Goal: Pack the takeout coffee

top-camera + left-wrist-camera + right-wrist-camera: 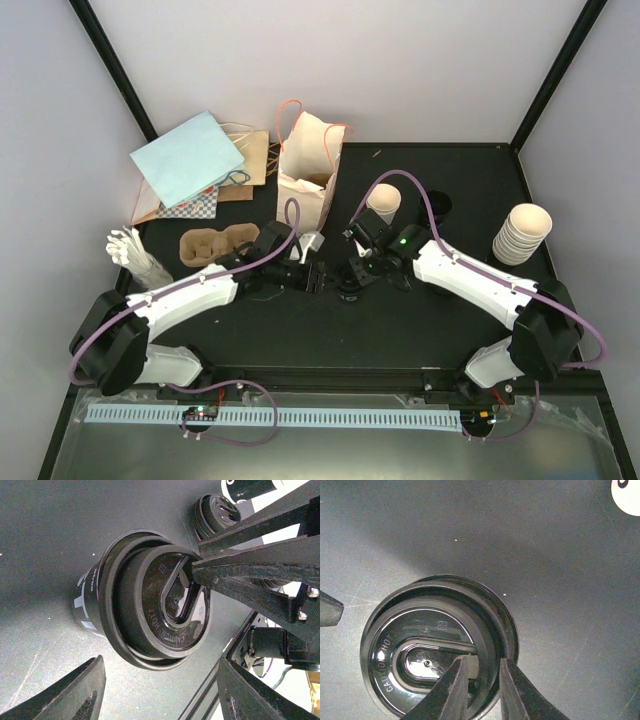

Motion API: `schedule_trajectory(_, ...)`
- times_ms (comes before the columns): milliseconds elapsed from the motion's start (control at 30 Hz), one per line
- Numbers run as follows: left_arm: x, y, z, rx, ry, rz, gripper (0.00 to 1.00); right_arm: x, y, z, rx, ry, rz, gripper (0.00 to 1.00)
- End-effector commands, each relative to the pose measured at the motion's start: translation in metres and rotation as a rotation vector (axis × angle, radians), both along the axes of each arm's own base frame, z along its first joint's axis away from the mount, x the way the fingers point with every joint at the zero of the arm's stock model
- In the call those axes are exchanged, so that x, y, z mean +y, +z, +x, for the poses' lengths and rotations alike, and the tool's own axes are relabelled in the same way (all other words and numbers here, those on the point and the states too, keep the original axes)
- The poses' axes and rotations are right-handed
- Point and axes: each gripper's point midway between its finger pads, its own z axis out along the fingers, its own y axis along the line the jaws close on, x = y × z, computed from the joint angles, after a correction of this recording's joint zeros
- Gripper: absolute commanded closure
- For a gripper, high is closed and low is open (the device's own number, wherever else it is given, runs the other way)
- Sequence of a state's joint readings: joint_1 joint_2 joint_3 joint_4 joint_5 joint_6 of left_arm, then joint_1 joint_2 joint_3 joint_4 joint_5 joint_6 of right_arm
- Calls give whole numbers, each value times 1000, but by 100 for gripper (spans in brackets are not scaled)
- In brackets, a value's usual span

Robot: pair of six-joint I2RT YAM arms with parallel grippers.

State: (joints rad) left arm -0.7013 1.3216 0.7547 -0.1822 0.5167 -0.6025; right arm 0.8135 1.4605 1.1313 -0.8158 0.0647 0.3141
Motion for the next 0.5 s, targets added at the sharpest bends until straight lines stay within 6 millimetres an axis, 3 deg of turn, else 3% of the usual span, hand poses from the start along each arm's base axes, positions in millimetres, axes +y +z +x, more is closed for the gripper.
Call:
schedule_trajectory(0,3,11,4,-42,11,-6,36,2,10,2,-30,11,5,78)
schedule_trajectory(300,7,7,4,-45,23,20,36,-1,19,5,-59,2,3,71)
schedule_trajectory(467,10,17,4,-71,29,11,36,-3,27,7,-79,-2,2,67)
